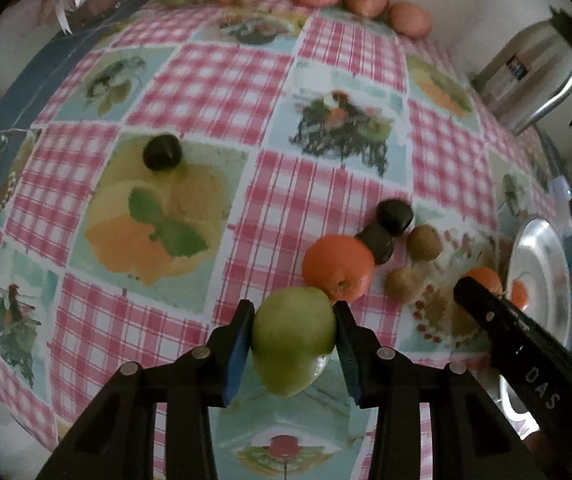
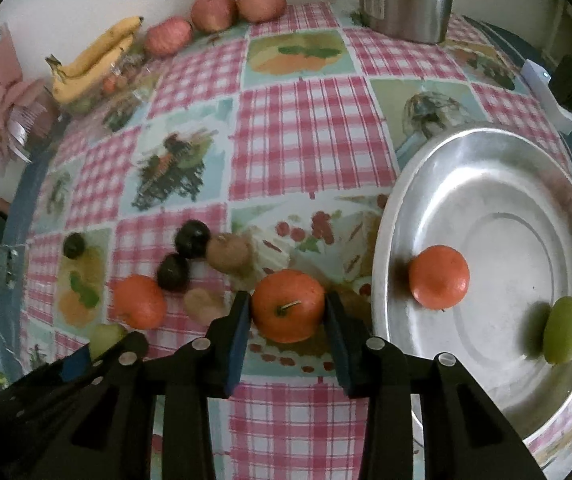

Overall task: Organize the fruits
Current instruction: 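Grasp a green pear with the left gripper while the right grasps a stemmed orange, then carry the green pear and stemmed orange over the steel plate with both grippers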

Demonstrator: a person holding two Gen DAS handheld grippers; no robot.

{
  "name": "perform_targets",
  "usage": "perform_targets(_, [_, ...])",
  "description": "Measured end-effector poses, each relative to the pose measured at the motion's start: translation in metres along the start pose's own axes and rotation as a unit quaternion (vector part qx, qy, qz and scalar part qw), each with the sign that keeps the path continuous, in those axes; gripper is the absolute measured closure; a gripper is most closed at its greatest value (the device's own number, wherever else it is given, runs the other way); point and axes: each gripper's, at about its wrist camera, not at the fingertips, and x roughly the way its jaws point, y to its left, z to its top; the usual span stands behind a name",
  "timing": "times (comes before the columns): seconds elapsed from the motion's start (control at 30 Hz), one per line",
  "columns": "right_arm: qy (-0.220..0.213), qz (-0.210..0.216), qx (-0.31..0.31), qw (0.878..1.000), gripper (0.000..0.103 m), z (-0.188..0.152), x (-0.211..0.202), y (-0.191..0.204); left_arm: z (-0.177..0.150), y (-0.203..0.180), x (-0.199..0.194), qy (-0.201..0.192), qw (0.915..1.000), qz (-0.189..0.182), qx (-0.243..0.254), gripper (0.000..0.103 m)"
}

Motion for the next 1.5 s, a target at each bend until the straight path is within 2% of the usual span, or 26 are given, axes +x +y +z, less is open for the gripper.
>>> perform_targets(0.27, [-0.023, 0.014, 0.018, 0.999, 0.065, 0.003, -0.025, 0.004, 0.011, 0.004, -0.036, -0.055, 0.9977, -0.035, -0.019, 0.060])
perform_targets(0.4, [-0.028, 0.008, 0.023, 0.999, 0.065, 0.007, -0.033, 0.006, 0.015, -0.002, -0.045, -0.067, 0.9972, -0.031, -0.013, 0.060])
perform_targets(0.53, [-0.024, 0.019, 0.042, 0.999, 0.065, 0.015, -0.037, 0.004, 0.030, -0.014, -0.051, -0.075, 0.9969, -0.022, -0.005, 0.060])
perform_targets(0.77, [-0.039, 0.036, 0.065, 0.996, 0.065, 0.031, -0.045, -0.002, 0.057, -0.030, -0.047, -0.079, 0.9965, -0.021, -0.015, 0.060])
perform_targets(1.0, [-0.036, 0.025, 0.081, 0.996, 0.065, 0.039, -0.041, -0.021, 0.076, -0.049, -0.037, -0.074, 0.9965, -0.028, -0.025, 0.060])
perform_targets(1.23, [-0.046, 0.008, 0.098, 0.994, 0.065, 0.040, -0.046, -0.047, 0.072, -0.064, -0.030, -0.072, 0.9969, -0.029, -0.010, 0.060])
perform_targets(1.37, [-0.043, 0.003, 0.119, 0.992, 0.065, 0.034, -0.044, -0.068, 0.063, -0.076, -0.036, -0.084, 0.9961, -0.025, 0.012, 0.060])
perform_targets(1.5, [-0.043, -0.019, 0.147, 0.988, 0.065, 0.025, -0.045, -0.091, 0.053, -0.088, -0.041, -0.088, 0.9951, -0.030, 0.034, 0.060])
